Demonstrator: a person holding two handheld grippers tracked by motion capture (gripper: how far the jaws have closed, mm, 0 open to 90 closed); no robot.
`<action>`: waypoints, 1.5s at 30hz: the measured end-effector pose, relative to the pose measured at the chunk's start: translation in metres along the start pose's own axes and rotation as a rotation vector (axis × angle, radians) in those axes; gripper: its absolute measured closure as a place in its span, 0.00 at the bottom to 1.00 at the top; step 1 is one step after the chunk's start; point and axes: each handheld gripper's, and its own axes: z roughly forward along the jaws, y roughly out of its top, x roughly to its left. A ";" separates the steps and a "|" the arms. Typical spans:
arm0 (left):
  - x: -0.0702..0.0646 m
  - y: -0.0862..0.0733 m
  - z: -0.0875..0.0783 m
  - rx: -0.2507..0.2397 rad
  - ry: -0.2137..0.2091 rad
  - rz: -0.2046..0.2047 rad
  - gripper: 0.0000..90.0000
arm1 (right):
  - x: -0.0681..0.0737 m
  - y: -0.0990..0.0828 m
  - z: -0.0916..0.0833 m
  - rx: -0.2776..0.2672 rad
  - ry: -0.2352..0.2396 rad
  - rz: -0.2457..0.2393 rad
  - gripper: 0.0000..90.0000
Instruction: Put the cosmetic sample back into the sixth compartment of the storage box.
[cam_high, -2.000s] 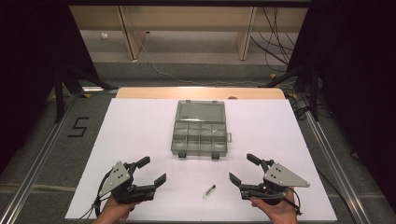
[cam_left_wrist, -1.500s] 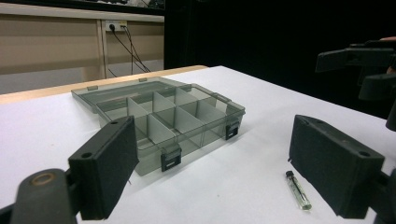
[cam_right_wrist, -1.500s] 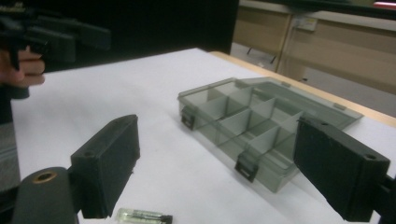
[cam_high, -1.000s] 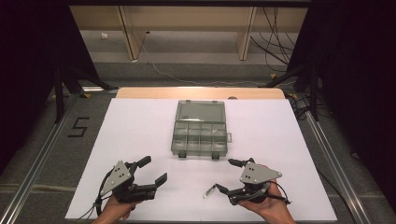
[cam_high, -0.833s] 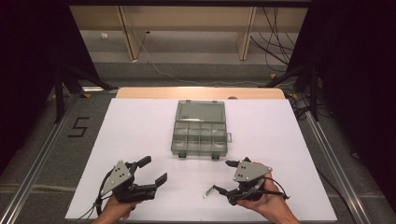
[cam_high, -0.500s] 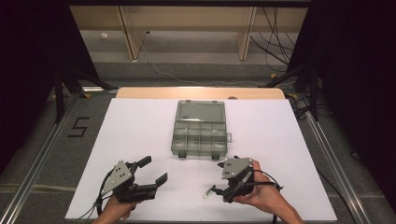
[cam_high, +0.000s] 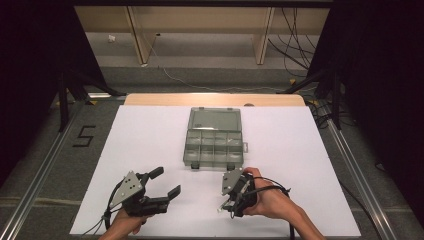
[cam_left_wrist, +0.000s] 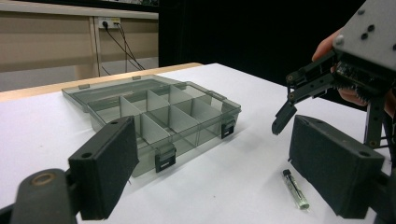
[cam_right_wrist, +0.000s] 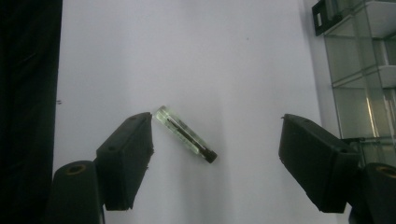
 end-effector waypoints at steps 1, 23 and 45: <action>0.000 0.000 0.000 0.002 0.000 0.001 0.17 | 0.000 0.003 0.005 0.011 0.008 -0.019 0.33; 0.000 -0.001 -0.003 0.004 0.008 0.002 0.17 | -0.001 0.017 0.032 0.235 0.127 -0.158 0.62; 0.000 -0.001 -0.004 0.005 0.008 0.001 0.17 | -0.009 0.021 0.027 0.155 0.118 -0.087 0.90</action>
